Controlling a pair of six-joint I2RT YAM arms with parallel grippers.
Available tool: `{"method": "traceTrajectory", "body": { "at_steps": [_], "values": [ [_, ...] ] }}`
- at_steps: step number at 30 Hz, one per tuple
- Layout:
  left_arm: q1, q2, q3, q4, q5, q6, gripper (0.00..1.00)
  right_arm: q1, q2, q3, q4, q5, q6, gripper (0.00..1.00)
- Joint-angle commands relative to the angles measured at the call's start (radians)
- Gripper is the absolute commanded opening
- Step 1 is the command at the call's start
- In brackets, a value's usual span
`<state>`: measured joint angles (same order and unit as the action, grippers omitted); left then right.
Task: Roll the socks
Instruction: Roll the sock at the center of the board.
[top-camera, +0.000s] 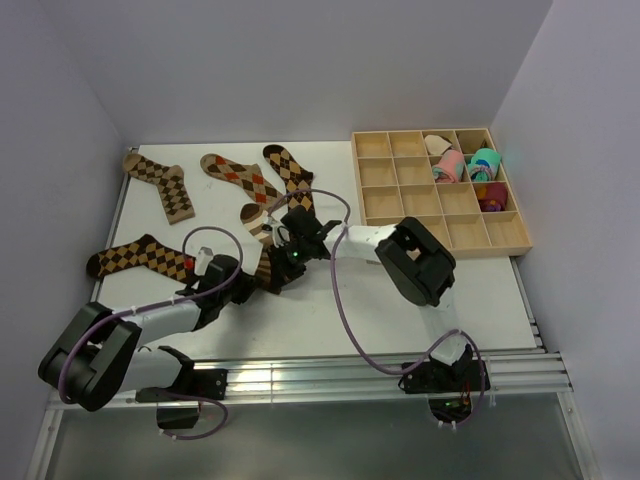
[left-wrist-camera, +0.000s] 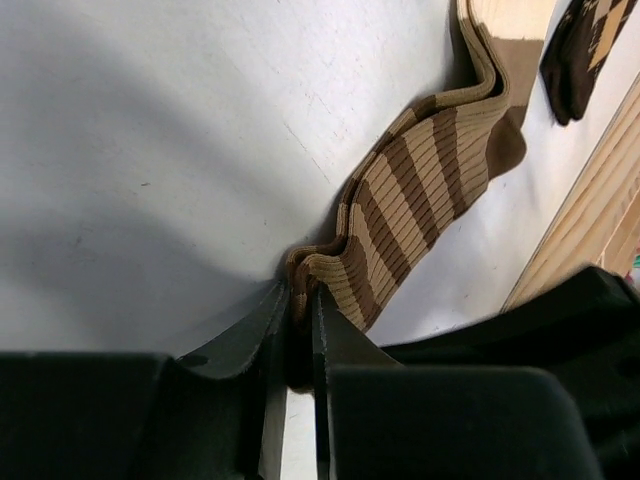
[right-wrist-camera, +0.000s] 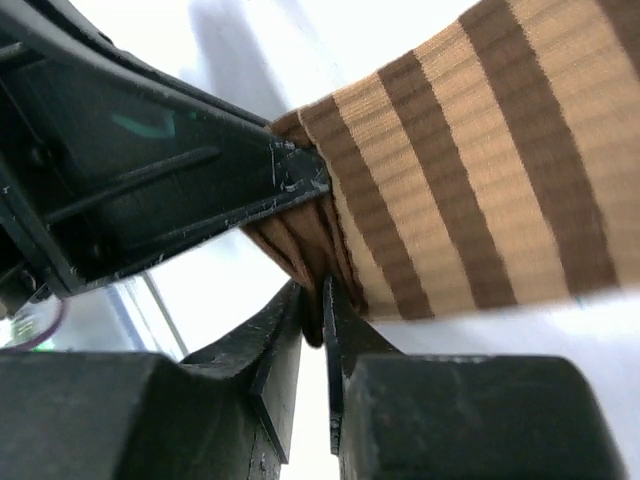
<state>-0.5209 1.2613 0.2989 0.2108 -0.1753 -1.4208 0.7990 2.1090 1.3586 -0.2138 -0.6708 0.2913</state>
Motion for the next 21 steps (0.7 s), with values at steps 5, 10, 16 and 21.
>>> {"method": "traceTrajectory", "body": {
  "at_steps": [5,10,16,21],
  "values": [
    [0.005,0.016,0.04,-0.2,-0.013,0.089,0.13,0.028,-0.152,-0.104,0.047,0.22,-0.06,0.08],
    [0.005,-0.026,0.019,-0.186,-0.006,0.08,0.36,0.028,-0.106,-0.079,0.048,0.179,-0.052,0.0],
    [0.005,-0.085,0.009,-0.198,-0.015,0.077,0.69,0.028,-0.066,-0.062,0.044,0.157,-0.02,0.0],
    [0.005,-0.155,-0.03,-0.197,-0.018,0.066,0.74,0.016,-0.017,-0.039,0.021,0.128,0.015,0.0]
  ]
}}
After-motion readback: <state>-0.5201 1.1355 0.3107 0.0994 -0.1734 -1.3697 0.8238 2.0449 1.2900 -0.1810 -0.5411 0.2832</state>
